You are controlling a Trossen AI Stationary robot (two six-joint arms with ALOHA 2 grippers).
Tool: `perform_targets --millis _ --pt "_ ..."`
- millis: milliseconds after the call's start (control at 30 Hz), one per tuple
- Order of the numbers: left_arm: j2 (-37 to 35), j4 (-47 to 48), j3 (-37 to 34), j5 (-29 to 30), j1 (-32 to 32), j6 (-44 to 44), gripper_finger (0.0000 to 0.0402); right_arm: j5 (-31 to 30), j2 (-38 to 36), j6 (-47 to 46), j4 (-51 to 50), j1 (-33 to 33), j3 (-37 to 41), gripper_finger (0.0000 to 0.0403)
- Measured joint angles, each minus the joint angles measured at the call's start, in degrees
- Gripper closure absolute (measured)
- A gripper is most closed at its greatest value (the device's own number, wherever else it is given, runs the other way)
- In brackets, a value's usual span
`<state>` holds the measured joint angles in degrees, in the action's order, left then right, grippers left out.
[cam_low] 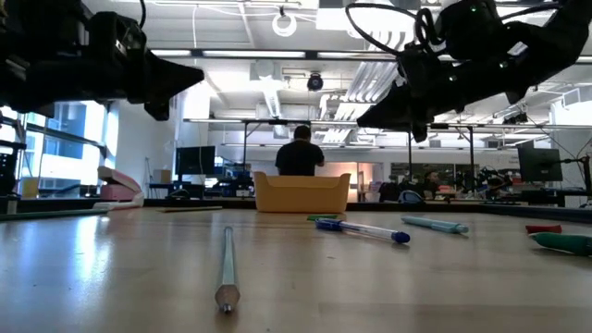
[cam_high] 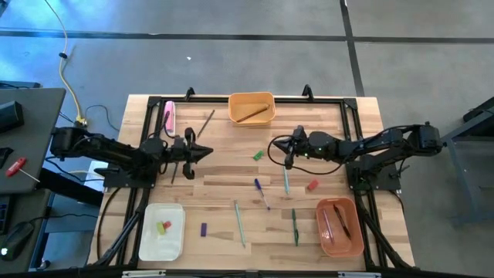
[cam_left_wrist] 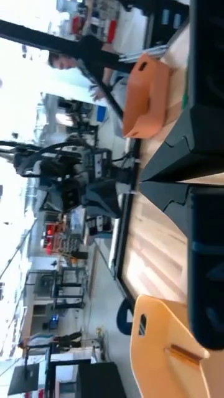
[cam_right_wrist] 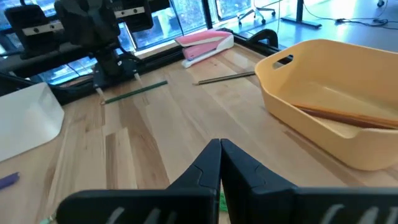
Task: Sort crayons/erasers/pens/pencils in bins
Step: Put the light blue pen into the orange bin
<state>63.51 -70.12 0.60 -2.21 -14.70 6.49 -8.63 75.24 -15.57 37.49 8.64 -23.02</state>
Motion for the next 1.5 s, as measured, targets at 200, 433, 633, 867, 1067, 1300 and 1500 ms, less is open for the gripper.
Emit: perform_targets --millis 200,433,633,867,1067,1300,1500 --pt "-0.95 -0.2 0.0 -6.27 -4.91 3.76 0.0401 -0.66 0.0 -0.56 -13.53 -0.04 -8.53 0.0402" --pt "-0.97 0.06 0.0 -10.72 -10.48 3.82 0.0401 -3.28 0.0 -7.72 -42.9 -0.04 -22.9 0.0402" --pt "-0.97 0.06 0.0 -10.89 -13.08 1.84 0.0401 -3.41 0.0 -15.72 -57.68 -1.14 -29.63 0.0402" --pt "-0.97 1.08 0.0 -12.63 -14.27 2.2 0.0401 -4.98 0.0 -26.33 -65.52 -6.61 -31.45 0.0402" --pt "-0.97 0.82 0.02 -9.79 -14.27 -0.07 0.0401 -5.96 0.0 -38.95 -73.2 -10.49 -31.45 0.04" --pt "-0.97 0.77 0.04 -9.86 -14.6 -0.86 0.0401 -5.87 0.0 -50.36 -77.06 -13.61 -31.44 0.033" --pt "-0.97 3.34 0.04 -9.86 -14.07 -0.76 0.0401 -5.81 1.66 -56.91 -78.76 -15.2 -31.43 0.0286"
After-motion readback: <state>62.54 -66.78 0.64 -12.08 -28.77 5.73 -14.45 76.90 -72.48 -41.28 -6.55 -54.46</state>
